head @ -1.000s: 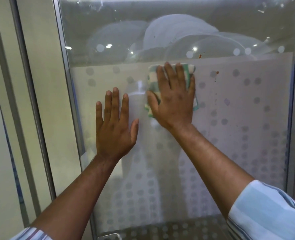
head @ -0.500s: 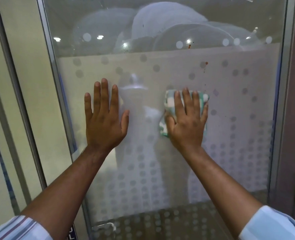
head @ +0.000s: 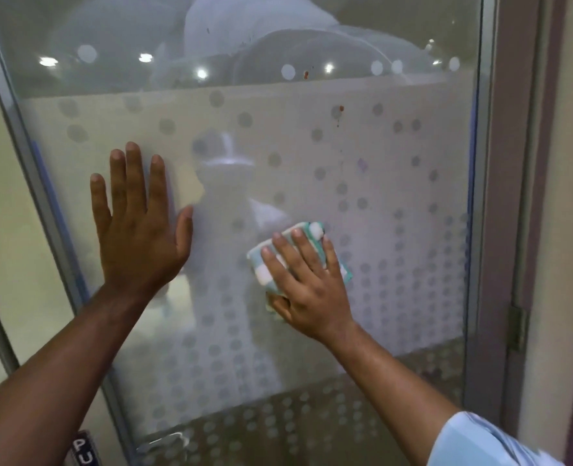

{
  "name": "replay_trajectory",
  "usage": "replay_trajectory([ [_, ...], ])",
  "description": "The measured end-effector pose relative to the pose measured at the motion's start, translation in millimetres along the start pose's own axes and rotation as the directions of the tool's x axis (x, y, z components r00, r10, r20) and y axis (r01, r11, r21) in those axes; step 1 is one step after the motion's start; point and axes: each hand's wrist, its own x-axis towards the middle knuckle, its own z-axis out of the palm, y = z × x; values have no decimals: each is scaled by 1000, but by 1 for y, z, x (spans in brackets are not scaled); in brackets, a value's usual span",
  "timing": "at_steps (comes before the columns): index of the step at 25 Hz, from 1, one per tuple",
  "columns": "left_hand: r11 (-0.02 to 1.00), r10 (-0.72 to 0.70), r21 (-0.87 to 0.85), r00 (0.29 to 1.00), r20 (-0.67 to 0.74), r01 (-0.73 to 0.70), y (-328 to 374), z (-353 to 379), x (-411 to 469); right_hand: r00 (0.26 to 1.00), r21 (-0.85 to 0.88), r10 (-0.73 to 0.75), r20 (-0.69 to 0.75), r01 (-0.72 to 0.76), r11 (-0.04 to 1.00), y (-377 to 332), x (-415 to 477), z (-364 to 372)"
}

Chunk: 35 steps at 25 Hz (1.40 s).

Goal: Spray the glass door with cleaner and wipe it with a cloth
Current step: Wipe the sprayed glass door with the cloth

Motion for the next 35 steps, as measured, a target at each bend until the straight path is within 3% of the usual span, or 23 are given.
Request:
replay_trajectory([
  [4,1000,-4,-16,1000,-16,4,2,0,0,996,-47,79,-37,-81,996,63,-3,-11],
  [7,999,8,-36,999,-31,-9,4,0,-1,961,-89,261,-89,-269,959,125,-3,-17],
  [12,998,-5,-70,1000,-14,4,3,0,-1,748,43,639,-180,-643,765,186,1,-29],
  [16,998,-9,-70,1000,-14,8,3,0,0,551,135,815,-180,-807,576,160,-4,-27],
  [18,998,-3,-61,1000,-23,2,3,-1,1,516,137,840,-168,-832,538,132,-9,-21],
  [21,999,0,-53,1000,-27,-2,6,-2,0,571,108,801,-179,-798,592,88,-2,-12],
  [27,1000,-1,-31,1000,-8,1,4,-2,1,818,30,569,-79,-569,822,4,44,-2],
  [30,999,-8,-33,1000,7,8,5,-1,1,927,47,374,-8,-373,927,-44,51,5],
  [35,1000,0,-23,1000,28,1,1,-2,1,995,65,75,70,-80,995,-67,19,4],
])
